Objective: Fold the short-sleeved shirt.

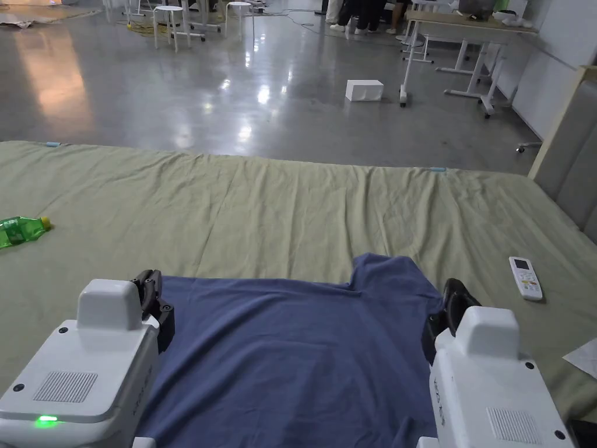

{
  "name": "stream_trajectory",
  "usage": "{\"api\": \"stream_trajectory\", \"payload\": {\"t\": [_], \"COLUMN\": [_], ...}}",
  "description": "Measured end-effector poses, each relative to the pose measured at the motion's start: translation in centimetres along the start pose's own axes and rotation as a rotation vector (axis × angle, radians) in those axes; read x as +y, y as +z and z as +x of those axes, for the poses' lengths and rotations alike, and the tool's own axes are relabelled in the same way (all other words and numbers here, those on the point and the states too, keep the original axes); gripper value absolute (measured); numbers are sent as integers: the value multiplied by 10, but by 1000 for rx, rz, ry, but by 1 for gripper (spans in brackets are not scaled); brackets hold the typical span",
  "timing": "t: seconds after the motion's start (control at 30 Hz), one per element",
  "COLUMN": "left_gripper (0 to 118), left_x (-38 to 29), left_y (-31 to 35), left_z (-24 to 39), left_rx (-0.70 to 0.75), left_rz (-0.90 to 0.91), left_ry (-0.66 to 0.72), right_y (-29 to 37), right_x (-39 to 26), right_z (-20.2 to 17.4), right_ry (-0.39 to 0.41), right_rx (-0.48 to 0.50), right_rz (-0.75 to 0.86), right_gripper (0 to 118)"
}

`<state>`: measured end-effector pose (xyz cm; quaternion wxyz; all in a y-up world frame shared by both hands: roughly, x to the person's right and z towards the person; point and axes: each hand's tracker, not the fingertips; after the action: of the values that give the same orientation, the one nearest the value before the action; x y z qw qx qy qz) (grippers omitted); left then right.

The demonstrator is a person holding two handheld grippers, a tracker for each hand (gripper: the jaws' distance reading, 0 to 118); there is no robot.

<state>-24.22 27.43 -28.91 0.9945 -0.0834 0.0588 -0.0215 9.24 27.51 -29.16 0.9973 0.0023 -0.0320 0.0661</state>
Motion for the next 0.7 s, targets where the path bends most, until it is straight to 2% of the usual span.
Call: {"api": "stream_trajectory", "payload": {"t": [0.23,0.3,0.47,0.57,0.6,0.7], "left_gripper": [1,1,1,2,3,20], "left_x": [-6,-9,-27,-46,-48,-72], "left_y": [-1,-5,2,8,16,23], "left_z": [-9,-20,-49,-73,-75,-87], "left_rx": [-32,-112,-91,-105,-104,-51], "left_rz": [-61,-215,-341,-463,-496,-623], "left_ry": [44,64,37,69,71,70], "right_y": [5,2,-2,-3,-3,-5], "right_x": [-3,-5,-20,-29,-32,-42], "right_z": [-10,-12,-14,-18,-20,-24], "right_ry": [57,60,40,67,75,89], "right_rx": [55,65,88,108,117,138], "right_rz": [8,-19,-88,-121,-129,-158], "right_gripper": [0,0,0,0,0,0]}}
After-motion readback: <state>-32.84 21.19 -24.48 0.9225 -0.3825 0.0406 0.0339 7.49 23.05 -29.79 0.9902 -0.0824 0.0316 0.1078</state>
